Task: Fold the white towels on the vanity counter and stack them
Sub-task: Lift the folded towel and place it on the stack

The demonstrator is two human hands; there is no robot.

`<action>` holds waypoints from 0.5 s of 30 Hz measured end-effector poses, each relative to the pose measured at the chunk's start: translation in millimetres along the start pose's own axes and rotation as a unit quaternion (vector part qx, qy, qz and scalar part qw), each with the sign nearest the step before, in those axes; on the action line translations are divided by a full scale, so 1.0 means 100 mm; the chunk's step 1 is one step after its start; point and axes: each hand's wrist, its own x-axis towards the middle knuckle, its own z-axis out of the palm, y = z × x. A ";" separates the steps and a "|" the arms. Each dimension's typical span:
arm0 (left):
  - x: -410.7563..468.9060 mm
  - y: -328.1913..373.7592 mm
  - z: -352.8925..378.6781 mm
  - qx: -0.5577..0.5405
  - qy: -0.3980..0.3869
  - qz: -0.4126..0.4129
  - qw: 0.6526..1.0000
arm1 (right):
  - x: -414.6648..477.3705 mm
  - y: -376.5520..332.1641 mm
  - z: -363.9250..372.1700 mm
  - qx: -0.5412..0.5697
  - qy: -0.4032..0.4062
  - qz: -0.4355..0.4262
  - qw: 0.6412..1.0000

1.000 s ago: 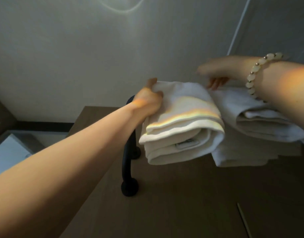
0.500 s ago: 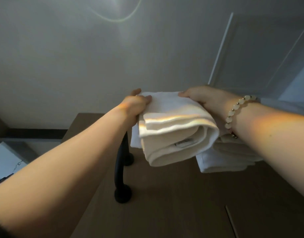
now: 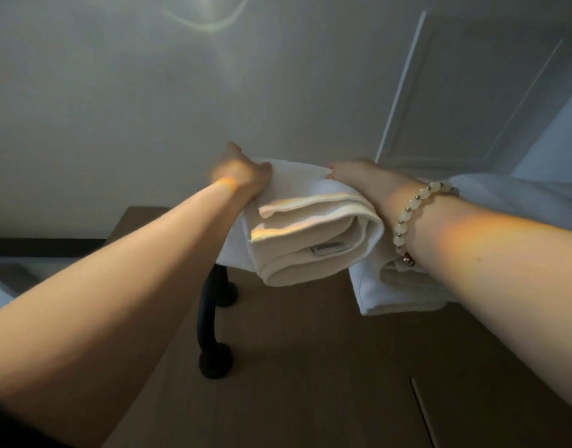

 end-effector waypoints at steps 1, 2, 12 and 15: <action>0.00 -0.01 -0.03 0.013 0.005 -0.001 1.000 | 0.03 0.01 0.02 -0.001 0.009 -0.013 1.000; -0.02 -0.01 -0.05 0.019 -0.006 -0.002 1.000 | 0.04 0.01 0.04 0.016 0.020 -0.011 1.000; -0.05 -0.10 -0.02 -0.062 -0.092 0.033 0.993 | -0.04 -0.03 0.04 0.081 0.016 0.013 0.997; -0.07 -0.11 0.00 -0.057 -0.114 0.028 0.991 | -0.06 0.06 -0.01 0.126 0.084 0.065 0.986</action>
